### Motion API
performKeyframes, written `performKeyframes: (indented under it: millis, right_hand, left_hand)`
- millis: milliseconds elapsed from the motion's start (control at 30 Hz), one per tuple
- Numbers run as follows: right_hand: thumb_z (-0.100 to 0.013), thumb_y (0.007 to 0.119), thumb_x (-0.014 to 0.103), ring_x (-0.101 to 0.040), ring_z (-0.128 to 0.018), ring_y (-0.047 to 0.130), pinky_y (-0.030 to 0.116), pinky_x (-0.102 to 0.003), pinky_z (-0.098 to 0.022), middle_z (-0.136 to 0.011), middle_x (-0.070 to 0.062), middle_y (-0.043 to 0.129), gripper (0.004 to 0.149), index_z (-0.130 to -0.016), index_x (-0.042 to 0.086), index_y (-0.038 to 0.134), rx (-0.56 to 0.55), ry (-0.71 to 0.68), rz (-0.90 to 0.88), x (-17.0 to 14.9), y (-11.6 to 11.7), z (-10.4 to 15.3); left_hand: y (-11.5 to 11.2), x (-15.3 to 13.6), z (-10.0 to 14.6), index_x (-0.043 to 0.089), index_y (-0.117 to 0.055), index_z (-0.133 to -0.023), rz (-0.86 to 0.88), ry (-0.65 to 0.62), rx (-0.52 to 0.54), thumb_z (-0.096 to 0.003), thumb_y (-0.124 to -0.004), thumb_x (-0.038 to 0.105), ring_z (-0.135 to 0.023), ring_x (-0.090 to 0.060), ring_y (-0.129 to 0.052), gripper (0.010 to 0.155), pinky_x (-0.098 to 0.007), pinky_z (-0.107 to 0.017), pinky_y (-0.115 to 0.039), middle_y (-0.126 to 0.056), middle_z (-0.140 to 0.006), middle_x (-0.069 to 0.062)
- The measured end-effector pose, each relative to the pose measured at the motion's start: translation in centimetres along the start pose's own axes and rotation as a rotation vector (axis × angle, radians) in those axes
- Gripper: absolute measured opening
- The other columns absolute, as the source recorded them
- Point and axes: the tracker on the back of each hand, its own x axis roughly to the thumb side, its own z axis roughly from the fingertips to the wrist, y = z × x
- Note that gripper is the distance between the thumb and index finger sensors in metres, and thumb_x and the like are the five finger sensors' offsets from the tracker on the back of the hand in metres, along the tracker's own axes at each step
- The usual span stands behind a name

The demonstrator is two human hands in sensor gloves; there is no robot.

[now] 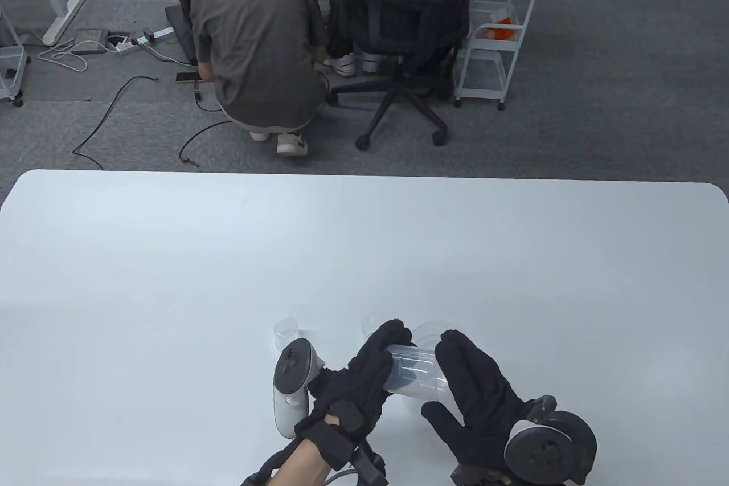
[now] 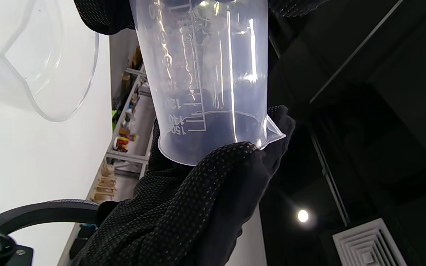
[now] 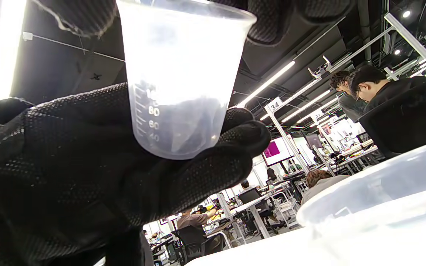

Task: Nest plastic beakers

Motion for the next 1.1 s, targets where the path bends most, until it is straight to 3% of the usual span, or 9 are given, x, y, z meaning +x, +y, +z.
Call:
performKeyframes:
  millis: [267,633,933,1100]
  right_hand:
    - [-0.047,0.077,0.056,-0.041,-0.086,0.074,0.062,-0.058,-0.063,-0.107,-0.019,0.057,0.075,-0.104,0.016,0.047,0.020,0.014,-0.032,-0.9,-0.1,-0.2]
    - [-0.047,0.077,0.055,-0.042,-0.086,0.073,0.062,-0.058,-0.063,-0.108,-0.019,0.058,0.073,-0.103,0.015,0.050,0.026,0.089,0.113,-1.9,-1.0,-1.1]
    - [-0.047,0.078,0.054,-0.042,-0.087,0.071,0.061,-0.058,-0.063,-0.109,-0.019,0.057,0.073,-0.103,0.016,0.051,0.092,0.174,0.277,-3.6,-0.5,-1.6]
    - [-0.047,0.078,0.054,-0.042,-0.088,0.070,0.060,-0.058,-0.064,-0.109,-0.019,0.056,0.072,-0.103,0.016,0.051,0.160,0.211,0.360,-4.7,0.7,-1.9]
  left_hand:
    - [0.2,0.0,0.0,0.014,-0.036,-0.108,-0.223,-0.026,0.061,-0.0528,-0.054,0.044,-0.102,-0.050,-0.054,0.065,-0.056,-0.072,-0.059,-0.035,-0.112,-0.020]
    - [1.6,0.2,1.1,0.016,-0.048,-0.107,-0.930,-0.116,0.233,-0.0495,-0.061,0.052,-0.103,-0.052,-0.053,0.069,-0.063,-0.069,-0.057,-0.043,-0.113,-0.018]
    - [1.2,-0.8,1.3,0.018,-0.050,-0.106,-1.297,-0.090,0.207,-0.0481,-0.062,0.054,-0.104,-0.051,-0.052,0.069,-0.065,-0.070,-0.053,-0.043,-0.113,-0.016]
    - [0.8,-1.7,1.1,0.018,-0.050,-0.106,-1.386,-0.056,0.163,-0.0478,-0.062,0.054,-0.105,-0.050,-0.051,0.070,-0.065,-0.071,-0.052,-0.043,-0.114,-0.016]
